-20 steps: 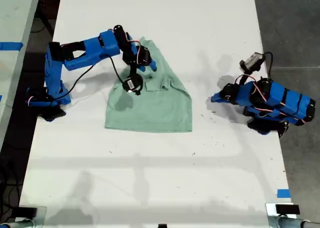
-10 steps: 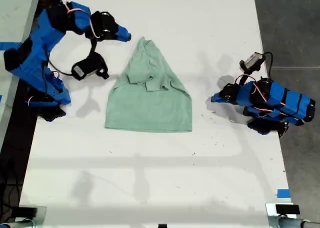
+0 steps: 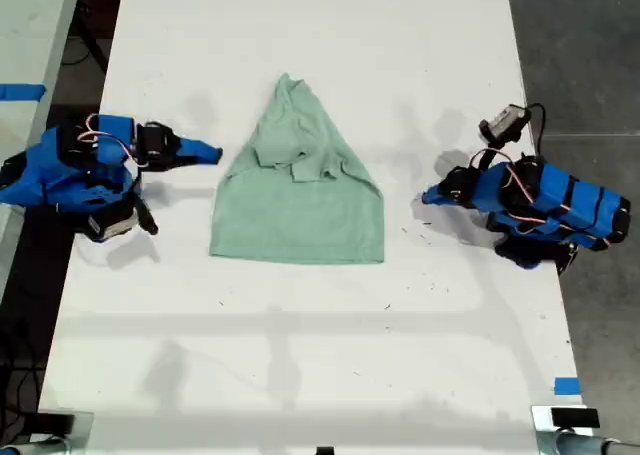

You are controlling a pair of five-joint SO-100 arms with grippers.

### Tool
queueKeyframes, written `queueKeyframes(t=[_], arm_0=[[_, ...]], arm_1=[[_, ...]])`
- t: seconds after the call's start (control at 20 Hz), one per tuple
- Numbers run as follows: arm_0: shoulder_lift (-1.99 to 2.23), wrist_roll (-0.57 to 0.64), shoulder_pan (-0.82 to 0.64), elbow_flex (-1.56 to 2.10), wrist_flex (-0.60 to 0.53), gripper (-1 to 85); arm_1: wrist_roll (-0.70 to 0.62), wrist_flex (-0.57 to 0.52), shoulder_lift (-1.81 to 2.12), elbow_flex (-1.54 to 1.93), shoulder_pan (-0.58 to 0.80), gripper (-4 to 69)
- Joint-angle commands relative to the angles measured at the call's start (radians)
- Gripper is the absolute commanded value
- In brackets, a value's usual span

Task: Fold t shirt

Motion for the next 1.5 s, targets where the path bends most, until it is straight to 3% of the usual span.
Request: queueKeyframes(t=[0.0,0.05,0.2,0.3,0.5,1.45], arm_0=[[0.091,-0.044,0.043,0.095,0.023,4.6],[0.115,-0.037,0.037,0.124,0.025,0.0],[0.118,-0.081,-0.011,0.225,0.035,2.2],[0.118,-0.186,-0.091,0.210,0.163,5.4],[0.118,-0.189,-0.178,0.222,0.163,9.6],[0.118,-0.189,-0.178,0.222,0.163,11.3]], arm_1=[[-0.005,-0.011,0.015,0.055,0.008,0.5],[-0.018,-0.017,0.015,0.055,0.008,0.6],[-0.029,-0.021,0.015,0.057,0.009,0.6],[-0.032,-0.023,0.015,0.057,0.009,0.6],[-0.049,-0.028,0.015,0.057,0.009,0.6],[-0.057,-0.031,0.015,0.057,0.012,0.6]])
